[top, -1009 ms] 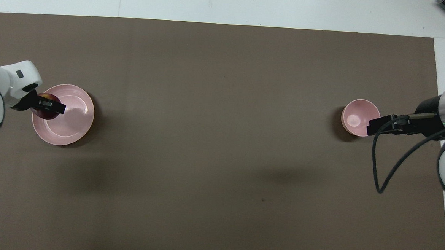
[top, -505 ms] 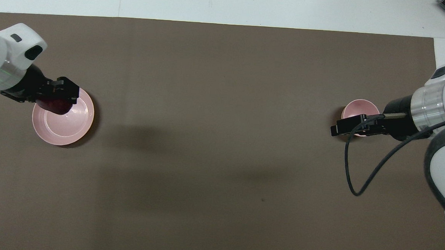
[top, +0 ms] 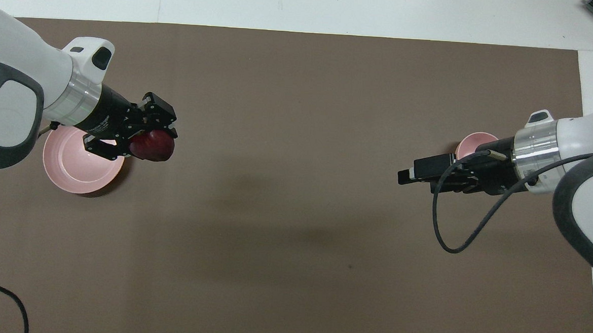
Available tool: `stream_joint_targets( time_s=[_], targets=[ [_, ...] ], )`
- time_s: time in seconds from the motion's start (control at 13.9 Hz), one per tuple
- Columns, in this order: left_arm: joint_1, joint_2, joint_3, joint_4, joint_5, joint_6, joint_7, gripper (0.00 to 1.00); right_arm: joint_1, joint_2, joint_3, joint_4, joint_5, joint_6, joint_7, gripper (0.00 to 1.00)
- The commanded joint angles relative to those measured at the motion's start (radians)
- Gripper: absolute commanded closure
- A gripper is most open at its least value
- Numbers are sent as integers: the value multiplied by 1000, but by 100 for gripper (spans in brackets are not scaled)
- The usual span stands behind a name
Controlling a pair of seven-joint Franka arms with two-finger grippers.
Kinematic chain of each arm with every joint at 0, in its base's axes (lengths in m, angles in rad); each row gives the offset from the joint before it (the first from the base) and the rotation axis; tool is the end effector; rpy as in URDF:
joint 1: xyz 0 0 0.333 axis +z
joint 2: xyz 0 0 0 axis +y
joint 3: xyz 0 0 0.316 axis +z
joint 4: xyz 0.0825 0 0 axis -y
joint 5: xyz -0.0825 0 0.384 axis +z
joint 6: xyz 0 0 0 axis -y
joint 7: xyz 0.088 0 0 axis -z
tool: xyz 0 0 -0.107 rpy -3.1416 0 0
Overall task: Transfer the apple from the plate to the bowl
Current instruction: 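Lift the apple with the left gripper while the right gripper moves inward, then carry the apple with the left gripper toward the right gripper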
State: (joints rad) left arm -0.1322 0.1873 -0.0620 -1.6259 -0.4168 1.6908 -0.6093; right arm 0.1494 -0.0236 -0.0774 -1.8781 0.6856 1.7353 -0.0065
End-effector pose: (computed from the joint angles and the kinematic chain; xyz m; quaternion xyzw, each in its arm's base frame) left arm 0.5903 -0.1529 0.5077 0.9467 0.2376 -0.1368 0.1692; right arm 0.5416 0.0966 0.5257 -0.9421 0.0377 0.0669 0.3266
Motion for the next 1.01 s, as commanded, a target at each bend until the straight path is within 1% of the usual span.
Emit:
stream_joint_targets(
  time_s=[0.0, 0.07, 0.14, 0.29, 0.36, 0.43, 0.58, 0.65, 0.72, 0.87, 0.94],
  targets=[
    [-30, 1, 8, -3, -168, -11, -181, 100, -4, -53, 5, -93, 138, 71, 40, 0],
    [-32, 1, 7, -6, -210, -7, -261, 100, 4, -58, 5, -104, 181, 92, 46, 0],
    [-40, 1, 2, -6, -221, -5, -309, 100, 21, -58, 5, -111, 207, 110, 62, 0],
    [-87, -14, 1, -41, -279, 29, -401, 100, 28, -58, 5, -148, 349, 138, 75, 0],
    [-93, -17, -2, -46, -322, 46, -487, 100, 60, -58, 5, -160, 391, 180, 80, 0],
    [-116, -8, -12, -45, -350, 56, -541, 100, 99, -58, 5, -167, 431, 240, 135, 0],
    [-154, -5, -13, -51, -404, 113, -622, 100, 192, -58, 5, -167, 556, 411, 242, 0],
    [-155, -2, -15, -45, -431, 112, -642, 100, 220, -56, 5, -167, 558, 456, 267, 0],
    [-150, -5, -16, -51, -501, 107, -658, 100, 242, -58, 5, -168, 558, 467, 299, 0],
    [-141, -22, -18, -103, -594, 96, -659, 100, 257, -58, 5, -174, 558, 474, 307, 0],
    [-124, -25, -18, -121, -688, 49, -661, 100, 257, -58, 5, -182, 557, 472, 284, 0]
  ],
)
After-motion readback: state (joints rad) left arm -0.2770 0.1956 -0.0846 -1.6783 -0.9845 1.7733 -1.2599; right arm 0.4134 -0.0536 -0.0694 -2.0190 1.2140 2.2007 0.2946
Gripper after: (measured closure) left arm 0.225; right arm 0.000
